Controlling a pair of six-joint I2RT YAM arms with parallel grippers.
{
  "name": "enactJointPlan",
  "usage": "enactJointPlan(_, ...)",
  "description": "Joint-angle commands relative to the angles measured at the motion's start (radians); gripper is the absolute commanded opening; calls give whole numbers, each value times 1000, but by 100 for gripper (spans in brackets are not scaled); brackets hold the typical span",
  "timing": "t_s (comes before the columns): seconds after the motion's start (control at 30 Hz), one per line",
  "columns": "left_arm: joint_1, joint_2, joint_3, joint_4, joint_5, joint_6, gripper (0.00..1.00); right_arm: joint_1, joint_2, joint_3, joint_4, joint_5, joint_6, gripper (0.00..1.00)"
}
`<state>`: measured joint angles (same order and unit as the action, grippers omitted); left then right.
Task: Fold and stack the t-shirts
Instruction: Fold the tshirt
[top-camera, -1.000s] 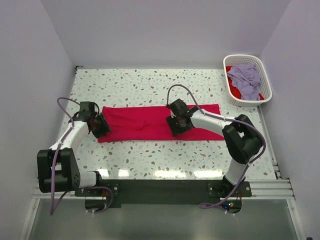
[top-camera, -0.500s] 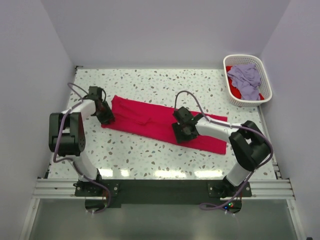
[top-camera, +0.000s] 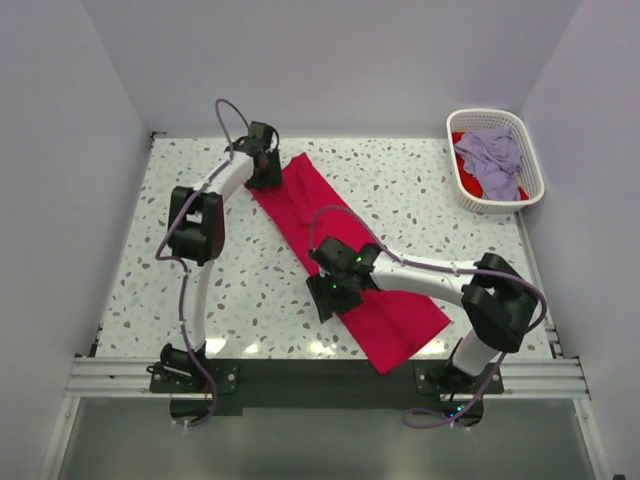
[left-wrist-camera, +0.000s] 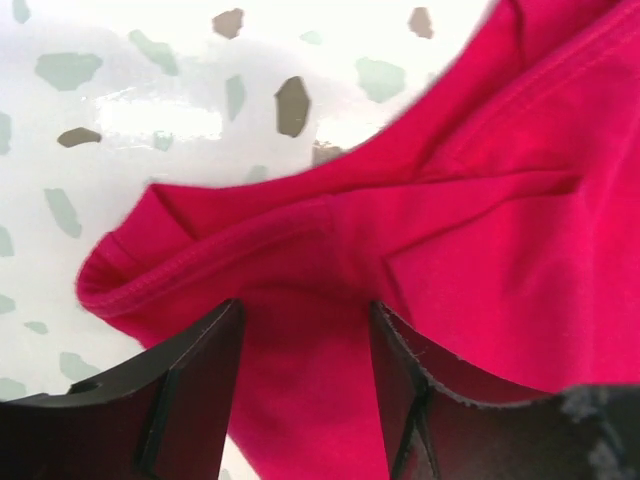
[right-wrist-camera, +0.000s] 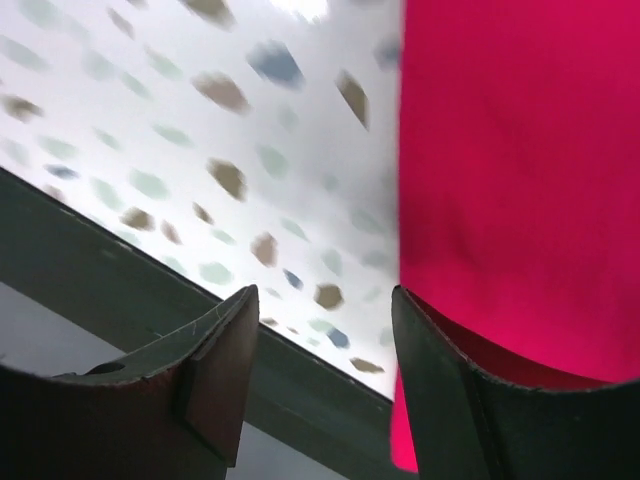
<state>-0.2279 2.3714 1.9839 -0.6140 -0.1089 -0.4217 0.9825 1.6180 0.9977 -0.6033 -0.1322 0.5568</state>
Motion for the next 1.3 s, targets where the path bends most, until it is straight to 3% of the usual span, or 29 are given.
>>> enactJointPlan(0.0, 6, -64, 78, -32, -46, 38, 59, -11, 13, 203, -67, 58, -78, 60)
enactJointPlan(0.23, 22, -411, -2, 5, -214, 17, 83, -163, 166, 514, -79, -87, -248, 51)
enactJointPlan(0.33, 30, -605, -156, 36, -279, 4, 93, -220, 281, 626, -24, -136, -277, 43)
enactJointPlan(0.43, 32, -789, -418, 65, -302, -5, 100, -257, 397, 745, 26, -168, -293, 35)
enactJointPlan(0.53, 30, -935, -612, 71, -238, -17, 100, -283, 514, 840, 92, -196, -294, 30)
enactJointPlan(0.73, 29, -1130, -876, 45, -134, 0, 100, -340, 686, 952, 238, -208, -226, 30)
enactJointPlan(0.93, 30, -1219, -997, 4, -95, 12, 100, -389, 818, 1024, 326, -149, -166, 37)
enactJointPlan(0.97, 27, -1218, -1026, -3, -62, 5, 100, -413, 909, 1105, 298, -126, -150, 41)
enactJointPlan(1.27, 9, -1218, -1117, 60, 72, -19, 100, -547, 967, 1110, 344, -43, -5, 44)
